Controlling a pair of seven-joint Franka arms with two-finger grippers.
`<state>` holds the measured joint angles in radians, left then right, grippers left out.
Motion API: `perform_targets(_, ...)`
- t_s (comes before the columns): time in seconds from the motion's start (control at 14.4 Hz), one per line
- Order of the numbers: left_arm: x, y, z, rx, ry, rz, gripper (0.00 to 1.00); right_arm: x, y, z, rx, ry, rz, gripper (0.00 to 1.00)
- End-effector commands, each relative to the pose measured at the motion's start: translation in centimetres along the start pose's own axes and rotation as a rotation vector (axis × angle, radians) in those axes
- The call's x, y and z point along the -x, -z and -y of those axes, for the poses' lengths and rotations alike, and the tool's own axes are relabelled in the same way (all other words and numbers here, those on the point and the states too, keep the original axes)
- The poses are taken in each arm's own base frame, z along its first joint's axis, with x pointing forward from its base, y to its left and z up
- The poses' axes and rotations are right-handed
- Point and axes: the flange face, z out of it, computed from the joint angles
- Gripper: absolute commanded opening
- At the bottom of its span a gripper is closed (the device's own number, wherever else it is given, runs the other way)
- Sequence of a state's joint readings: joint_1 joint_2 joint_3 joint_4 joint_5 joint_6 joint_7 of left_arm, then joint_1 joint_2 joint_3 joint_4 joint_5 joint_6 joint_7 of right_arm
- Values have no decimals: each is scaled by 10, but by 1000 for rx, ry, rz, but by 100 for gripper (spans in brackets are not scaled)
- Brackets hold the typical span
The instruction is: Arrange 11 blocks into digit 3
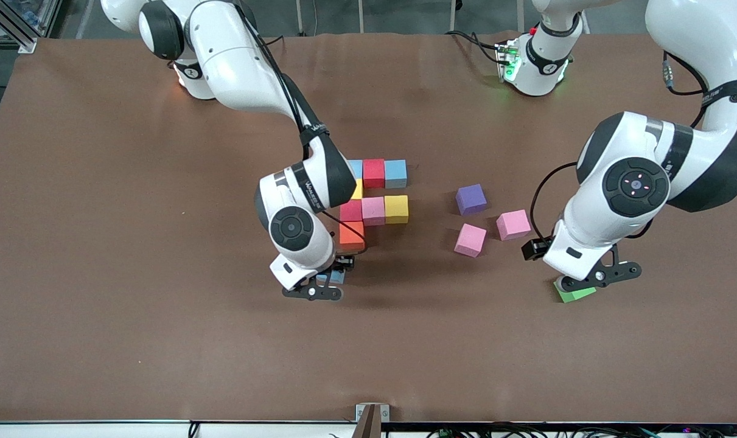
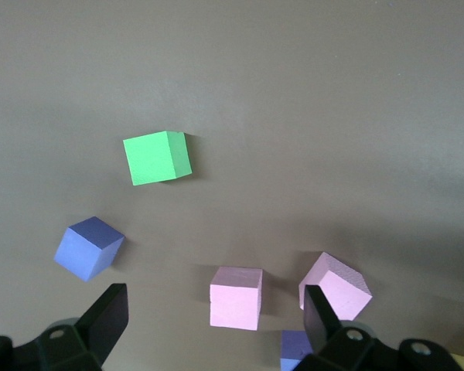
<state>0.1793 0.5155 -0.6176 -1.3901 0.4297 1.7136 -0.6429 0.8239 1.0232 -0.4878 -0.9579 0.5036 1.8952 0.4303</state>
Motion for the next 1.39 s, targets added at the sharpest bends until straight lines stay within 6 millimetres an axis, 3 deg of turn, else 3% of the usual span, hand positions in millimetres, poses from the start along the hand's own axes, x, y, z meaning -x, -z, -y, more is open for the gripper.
perform_targets(0.0, -7, -2, 20, -3, -31, 10, 100, -6, -11, 6, 9, 73, -19, 0)
perform_targets(0.14, -20, -12, 46, 6, -52, 27, 100, -5, -16, 11, 17, 96, -24, 0)
perform_targets(0.28, -25, -24, 54, 9, -68, 45, 100, -2, -24, 14, 22, 100, -22, 0)
perform_targets(1.04, -41, -67, 40, 64, -25, 35, 100, 18, -51, 35, 62, 141, -9, 0)
perform_targets(1.32, -49, -106, 32, 80, -29, 44, 100, 26, -58, 43, 73, 156, -5, 0)
